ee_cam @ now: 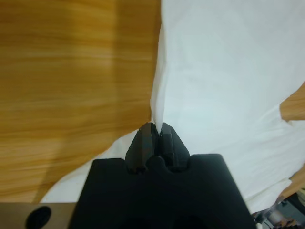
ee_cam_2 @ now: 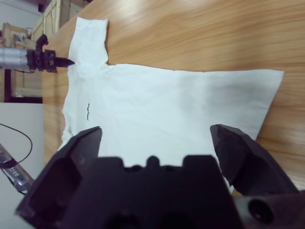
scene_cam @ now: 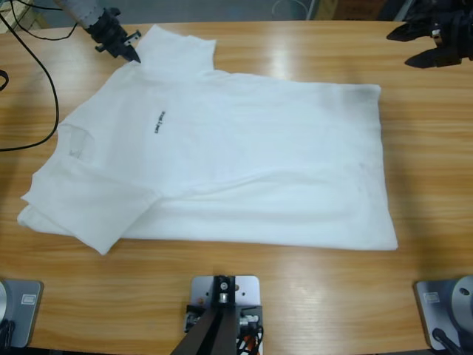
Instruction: Fold clothes
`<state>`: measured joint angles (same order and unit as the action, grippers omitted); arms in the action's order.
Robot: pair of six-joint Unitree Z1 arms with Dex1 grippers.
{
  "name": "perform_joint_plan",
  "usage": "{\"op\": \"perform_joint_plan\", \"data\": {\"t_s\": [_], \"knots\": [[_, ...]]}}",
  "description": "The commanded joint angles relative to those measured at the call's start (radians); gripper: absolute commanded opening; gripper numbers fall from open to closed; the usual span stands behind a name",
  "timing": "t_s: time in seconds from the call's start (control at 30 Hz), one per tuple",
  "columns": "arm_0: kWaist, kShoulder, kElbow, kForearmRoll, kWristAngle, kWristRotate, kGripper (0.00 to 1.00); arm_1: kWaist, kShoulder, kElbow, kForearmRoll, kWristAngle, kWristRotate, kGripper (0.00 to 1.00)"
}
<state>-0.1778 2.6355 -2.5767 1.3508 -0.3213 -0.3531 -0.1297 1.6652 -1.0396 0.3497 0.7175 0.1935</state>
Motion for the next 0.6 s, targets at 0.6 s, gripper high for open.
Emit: {"op": "perform_joint_plan", "data": {"t_s": [0.6], "knots": [[0.001,0.093,-0.057,0.079,0.004,0.073,0.000,-0.123,0.326,0.211,-0.443,0.054,0.097,0.922]]}}
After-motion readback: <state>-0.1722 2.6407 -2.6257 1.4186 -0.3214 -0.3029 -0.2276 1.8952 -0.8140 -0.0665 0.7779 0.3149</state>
